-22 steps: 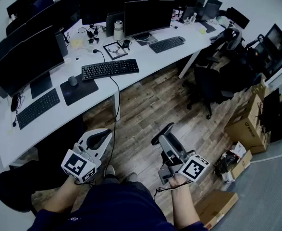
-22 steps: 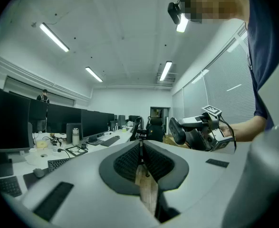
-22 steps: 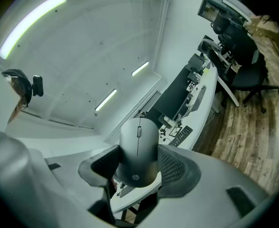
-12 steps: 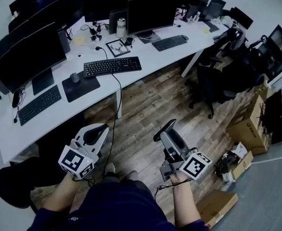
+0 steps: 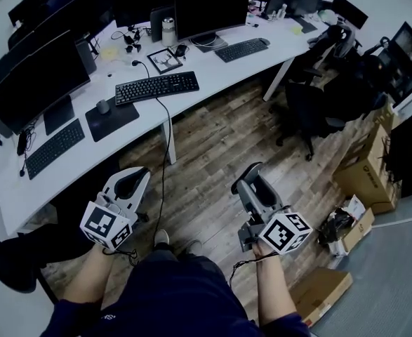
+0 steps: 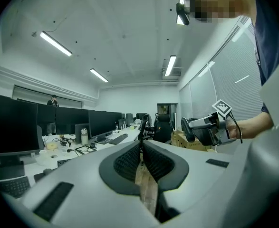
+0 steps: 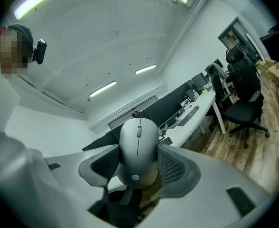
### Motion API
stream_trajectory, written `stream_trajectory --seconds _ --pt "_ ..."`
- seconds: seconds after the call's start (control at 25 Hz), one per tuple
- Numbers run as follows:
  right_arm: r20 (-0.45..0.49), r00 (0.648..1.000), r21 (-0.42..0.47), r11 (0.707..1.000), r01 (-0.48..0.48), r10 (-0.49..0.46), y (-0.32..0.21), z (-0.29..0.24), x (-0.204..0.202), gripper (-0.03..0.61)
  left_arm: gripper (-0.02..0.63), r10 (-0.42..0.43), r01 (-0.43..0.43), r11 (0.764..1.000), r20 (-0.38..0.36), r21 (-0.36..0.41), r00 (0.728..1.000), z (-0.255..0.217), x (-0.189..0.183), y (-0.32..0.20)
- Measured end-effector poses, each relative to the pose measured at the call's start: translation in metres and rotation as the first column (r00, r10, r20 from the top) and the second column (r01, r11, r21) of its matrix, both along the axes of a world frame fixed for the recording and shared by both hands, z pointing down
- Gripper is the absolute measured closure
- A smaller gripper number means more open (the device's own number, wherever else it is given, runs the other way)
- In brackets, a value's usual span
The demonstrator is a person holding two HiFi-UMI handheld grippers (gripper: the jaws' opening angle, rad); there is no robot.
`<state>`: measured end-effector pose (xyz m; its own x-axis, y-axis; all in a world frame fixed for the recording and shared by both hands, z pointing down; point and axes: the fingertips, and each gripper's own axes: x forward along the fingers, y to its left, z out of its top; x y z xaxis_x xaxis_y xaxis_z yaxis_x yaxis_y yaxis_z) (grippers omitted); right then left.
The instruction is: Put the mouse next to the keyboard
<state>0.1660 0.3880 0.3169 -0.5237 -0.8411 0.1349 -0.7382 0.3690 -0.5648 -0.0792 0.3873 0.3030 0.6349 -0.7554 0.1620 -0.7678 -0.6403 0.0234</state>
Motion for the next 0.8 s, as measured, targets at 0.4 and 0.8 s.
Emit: stream_trajectory --seconds 0.4,0.8 --pt "-0.029 0.999 0.008 1.000 -0.020 0.021 0.019 0.008 0.042 0.324 0.571 -0.002 0.002 1.000 0.018 0.014 1.000 -0.004 0.042 0.012" --pt "-0.022 0.999 -0.006 0.999 -0.036 0.035 0.018 0.020 0.065 0.321 0.571 0.032 -0.032 0.999 0.032 0.009 0.999 -0.002 0.075 0.010"
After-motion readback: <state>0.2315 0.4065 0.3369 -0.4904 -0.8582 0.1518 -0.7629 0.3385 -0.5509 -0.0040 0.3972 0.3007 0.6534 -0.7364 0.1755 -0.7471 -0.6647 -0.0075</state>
